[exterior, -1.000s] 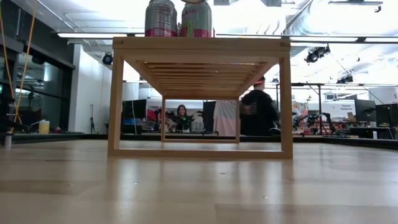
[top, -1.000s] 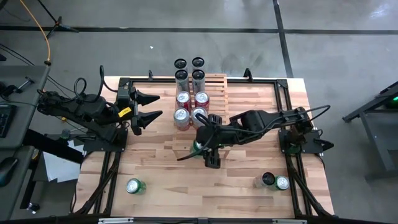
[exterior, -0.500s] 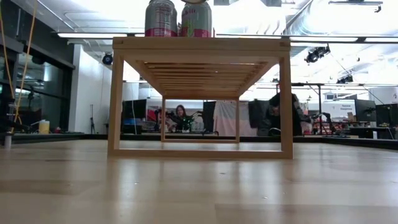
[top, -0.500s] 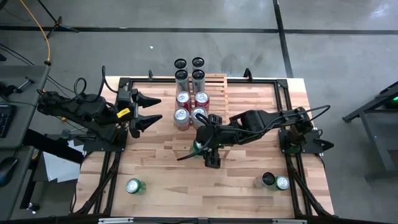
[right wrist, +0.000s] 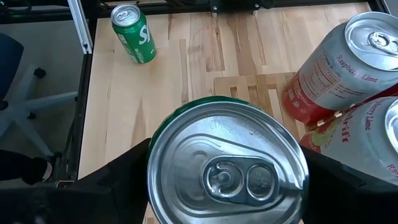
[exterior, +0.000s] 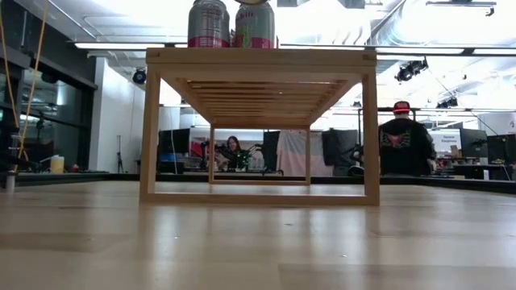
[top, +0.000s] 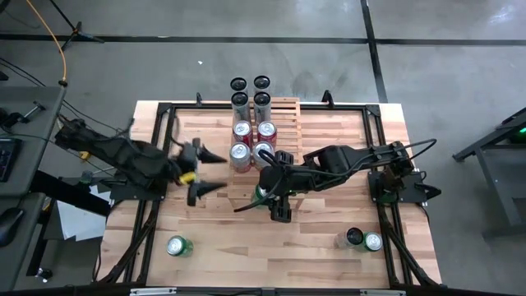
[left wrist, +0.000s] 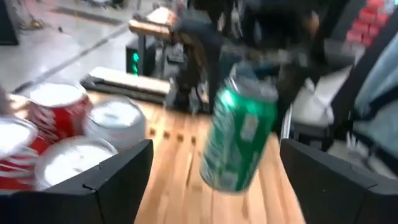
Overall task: Place canned beverage on shelf
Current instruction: Put the top green soda can on the shelf
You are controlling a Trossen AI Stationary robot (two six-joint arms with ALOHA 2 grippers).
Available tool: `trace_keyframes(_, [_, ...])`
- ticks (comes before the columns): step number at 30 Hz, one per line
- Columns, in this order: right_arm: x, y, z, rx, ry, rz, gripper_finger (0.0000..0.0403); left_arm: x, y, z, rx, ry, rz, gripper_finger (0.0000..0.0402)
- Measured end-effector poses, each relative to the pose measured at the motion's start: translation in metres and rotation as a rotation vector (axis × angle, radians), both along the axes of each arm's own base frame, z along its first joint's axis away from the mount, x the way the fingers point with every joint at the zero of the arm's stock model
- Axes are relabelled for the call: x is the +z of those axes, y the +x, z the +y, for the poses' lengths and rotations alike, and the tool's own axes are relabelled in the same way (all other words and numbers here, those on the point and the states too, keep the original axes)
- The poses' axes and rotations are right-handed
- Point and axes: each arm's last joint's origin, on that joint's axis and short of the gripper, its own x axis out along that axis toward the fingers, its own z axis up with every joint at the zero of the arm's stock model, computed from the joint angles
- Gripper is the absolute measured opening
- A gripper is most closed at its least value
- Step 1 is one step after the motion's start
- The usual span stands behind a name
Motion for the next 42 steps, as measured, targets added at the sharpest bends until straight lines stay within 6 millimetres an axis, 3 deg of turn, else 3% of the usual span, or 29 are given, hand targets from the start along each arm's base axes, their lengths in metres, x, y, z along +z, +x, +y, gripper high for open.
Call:
trace_keyframes(9, [0.001, 0.001, 0.0, 0.003, 0.008, -0.015, 0.0293, -0.041, 0.044, -0.029, -0.051, 0.125, 0.172, 0.0342])
trace_keyframes(15, [0.002, 0.002, 0.001, 0.004, 0.013, -0.029, 0.0293, -0.048, 0.068, -0.037, -0.045, 0.113, 0.11, 0.0342])
trace_keyframes(36, [0.012, 0.014, -0.004, 0.051, 0.054, -0.159, 0.0293, -0.059, 0.092, -0.047, -0.119, 0.108, 0.048, 0.0341])
trace_keyframes(42, [0.013, 0.014, -0.004, 0.064, 0.054, -0.17, 0.0293, -0.059, 0.092, -0.048, -0.129, 0.106, 0.053, 0.0299])
